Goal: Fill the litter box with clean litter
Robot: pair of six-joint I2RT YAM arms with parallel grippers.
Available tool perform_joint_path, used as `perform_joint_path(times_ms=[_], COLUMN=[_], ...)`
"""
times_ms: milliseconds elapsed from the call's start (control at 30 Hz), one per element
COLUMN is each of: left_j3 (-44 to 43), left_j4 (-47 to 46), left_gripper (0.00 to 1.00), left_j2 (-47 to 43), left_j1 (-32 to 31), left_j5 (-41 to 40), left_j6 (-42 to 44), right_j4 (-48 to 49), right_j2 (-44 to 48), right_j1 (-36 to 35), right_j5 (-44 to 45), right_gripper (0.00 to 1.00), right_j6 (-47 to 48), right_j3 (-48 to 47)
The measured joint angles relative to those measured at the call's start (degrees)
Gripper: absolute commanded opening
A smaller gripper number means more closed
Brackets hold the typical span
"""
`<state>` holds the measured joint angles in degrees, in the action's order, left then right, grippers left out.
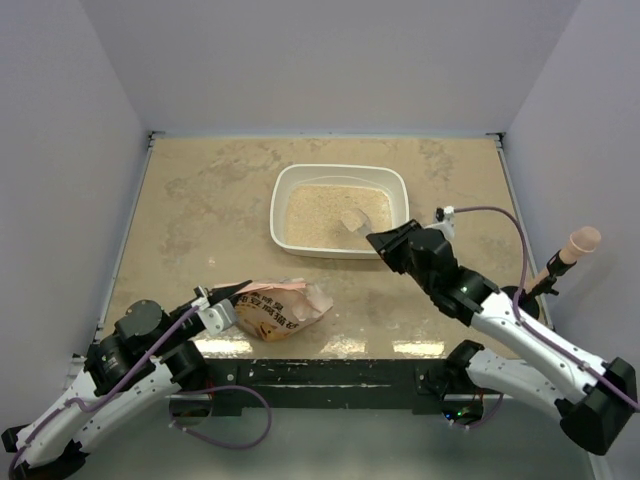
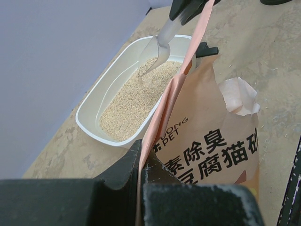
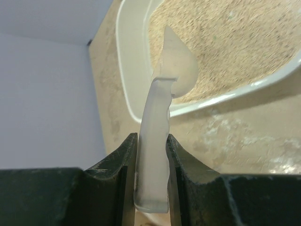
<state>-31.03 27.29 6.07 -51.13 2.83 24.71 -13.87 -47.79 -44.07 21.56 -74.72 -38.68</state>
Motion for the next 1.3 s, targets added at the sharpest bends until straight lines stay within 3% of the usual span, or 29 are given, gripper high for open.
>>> perform_joint_path(times_ms=[133,400,533,567,800,1000,1300], left_j3=[0.0,0.0,0.0,0.0,0.0,0.0,0.0], left_j4=[0.04,0.17,0.15,0.15,0.17,0.13,-0.57], left_gripper=[0.0,0.0,0.0,0.0,0.0,0.0,0.0], left_j2=[-0.04,-0.17,-0.17,-0.15,-0.15,0.0,1.36], left_j1=[0.0,0.0,0.0,0.0,0.0,0.0,0.0], left_j5=[0.04,0.15,0.17,0.17,0.2,0.2,0.11], left_j6=[0.13,0.37,0.35,0.37,0.37,0.35,0.35], right_j4=[1.05,-0.7,-7.13,-10.1,-21.4,-27.58,-28.11], right_j2=[-9.35,-22.93,-27.98,-31.65,-38.66,-36.65,-18.12], right_j1=[7.54,11.85,11.85,11.85,11.85,11.85,11.91], right_j5=[-5.55,-10.16,-10.05,-9.99,-10.05,-11.15,-22.93], right_gripper=[0.0,0.0,0.0,0.0,0.0,0.0,0.0], right_j6=[5.51,20.59,28.94,33.59,42.49,45.48,46.51], right_j3=[-3.61,-15.69,-25.97,-32.74,-41.48,-41.35,-42.18])
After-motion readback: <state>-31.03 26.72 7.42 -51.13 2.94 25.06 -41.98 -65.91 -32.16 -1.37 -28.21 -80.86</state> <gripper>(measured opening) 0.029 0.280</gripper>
